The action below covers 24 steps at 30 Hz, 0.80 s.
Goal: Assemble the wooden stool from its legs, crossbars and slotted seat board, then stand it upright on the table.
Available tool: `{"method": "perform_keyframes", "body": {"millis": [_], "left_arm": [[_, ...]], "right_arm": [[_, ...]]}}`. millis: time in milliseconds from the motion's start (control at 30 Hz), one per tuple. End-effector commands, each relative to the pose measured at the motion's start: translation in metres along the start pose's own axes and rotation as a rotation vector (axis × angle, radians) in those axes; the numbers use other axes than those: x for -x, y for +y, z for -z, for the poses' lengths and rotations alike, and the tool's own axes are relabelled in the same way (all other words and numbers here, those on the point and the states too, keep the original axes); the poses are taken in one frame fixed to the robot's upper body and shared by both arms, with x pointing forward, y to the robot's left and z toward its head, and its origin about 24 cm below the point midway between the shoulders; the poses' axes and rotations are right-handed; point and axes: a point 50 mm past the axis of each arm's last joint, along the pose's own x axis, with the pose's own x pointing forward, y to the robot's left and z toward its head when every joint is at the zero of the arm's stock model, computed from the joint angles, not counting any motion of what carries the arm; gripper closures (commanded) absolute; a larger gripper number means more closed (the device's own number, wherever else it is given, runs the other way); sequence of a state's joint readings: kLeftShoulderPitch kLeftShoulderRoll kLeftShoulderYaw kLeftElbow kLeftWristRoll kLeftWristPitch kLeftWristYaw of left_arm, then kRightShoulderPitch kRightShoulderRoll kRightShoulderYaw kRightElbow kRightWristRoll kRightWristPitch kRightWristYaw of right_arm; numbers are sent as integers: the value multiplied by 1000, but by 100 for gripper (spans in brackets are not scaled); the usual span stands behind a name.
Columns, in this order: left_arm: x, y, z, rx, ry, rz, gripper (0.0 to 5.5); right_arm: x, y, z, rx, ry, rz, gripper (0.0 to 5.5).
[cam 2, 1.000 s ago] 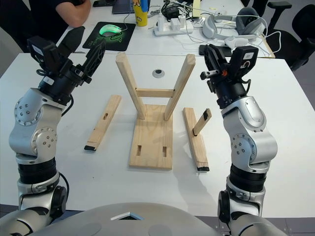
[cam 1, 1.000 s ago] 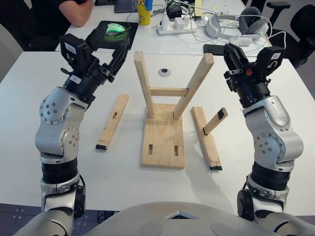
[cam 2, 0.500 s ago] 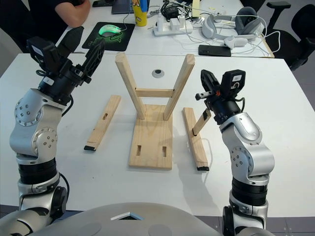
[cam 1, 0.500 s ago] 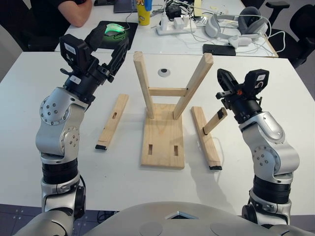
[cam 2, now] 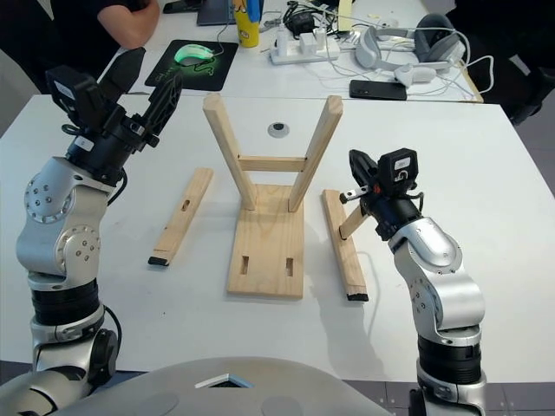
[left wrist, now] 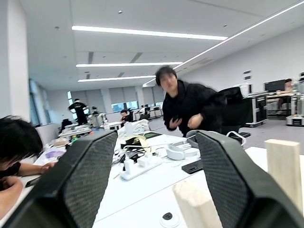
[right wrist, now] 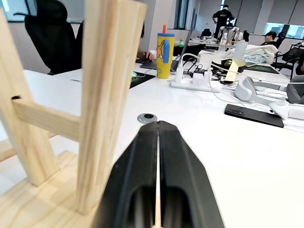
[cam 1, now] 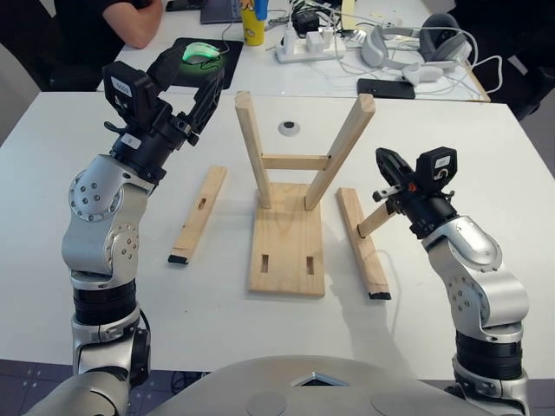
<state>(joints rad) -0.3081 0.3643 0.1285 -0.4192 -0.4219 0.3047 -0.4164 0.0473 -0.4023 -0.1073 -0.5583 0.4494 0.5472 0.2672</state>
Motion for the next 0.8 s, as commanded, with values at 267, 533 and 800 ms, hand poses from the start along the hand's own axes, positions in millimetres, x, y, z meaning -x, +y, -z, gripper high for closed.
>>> {"method": "perform_keyframes", "body": {"millis": [267, 533, 800], "left_arm": [[3, -1, 2, -2, 12, -11, 243], [8, 0, 1, -8, 17, -38, 243], [7, 1, 1, -8, 17, -33, 243]], "right_arm": [[-15, -14, -56, -13, -280, 57, 548], [-16, -11, -80, 5, -354, 42, 548], [-13, -3, -78, 10, -339, 12, 548]]}}
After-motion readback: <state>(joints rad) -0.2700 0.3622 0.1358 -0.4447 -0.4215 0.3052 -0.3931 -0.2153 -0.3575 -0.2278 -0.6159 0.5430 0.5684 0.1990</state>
